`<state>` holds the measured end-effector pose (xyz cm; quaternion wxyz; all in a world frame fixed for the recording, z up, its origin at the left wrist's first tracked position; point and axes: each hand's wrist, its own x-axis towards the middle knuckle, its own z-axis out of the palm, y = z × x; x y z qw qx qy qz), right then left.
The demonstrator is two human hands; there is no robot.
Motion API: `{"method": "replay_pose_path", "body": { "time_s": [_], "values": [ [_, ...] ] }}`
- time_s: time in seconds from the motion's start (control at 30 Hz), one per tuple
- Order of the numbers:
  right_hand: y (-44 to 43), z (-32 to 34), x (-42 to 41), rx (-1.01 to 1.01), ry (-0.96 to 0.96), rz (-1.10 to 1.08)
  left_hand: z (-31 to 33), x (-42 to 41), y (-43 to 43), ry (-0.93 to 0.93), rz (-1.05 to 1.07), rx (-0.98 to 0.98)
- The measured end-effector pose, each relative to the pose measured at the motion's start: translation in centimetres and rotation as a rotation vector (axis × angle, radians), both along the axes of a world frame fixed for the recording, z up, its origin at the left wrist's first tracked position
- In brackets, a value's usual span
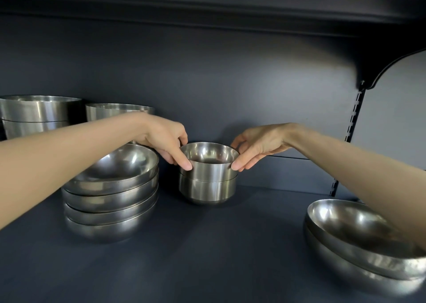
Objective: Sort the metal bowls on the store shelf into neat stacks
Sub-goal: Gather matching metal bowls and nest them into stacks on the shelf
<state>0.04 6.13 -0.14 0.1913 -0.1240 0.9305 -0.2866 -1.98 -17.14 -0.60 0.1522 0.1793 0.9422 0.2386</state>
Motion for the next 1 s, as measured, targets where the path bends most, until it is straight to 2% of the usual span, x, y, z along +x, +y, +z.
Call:
{"method": "replay_pose_path", "body": {
  "time_s": [0.43,1.0],
  "values": [
    [-0.2,0.1,0.1,-0.039,-0.048,-0.019,0.0,0.2,0.2,-0.07,-0.006,0.081],
    [2.4,0.0,0.0,-0.018,-0.039,-0.059,-0.1,-0.3,2.6,-0.078,-0.035,0.095]
  ]
}}
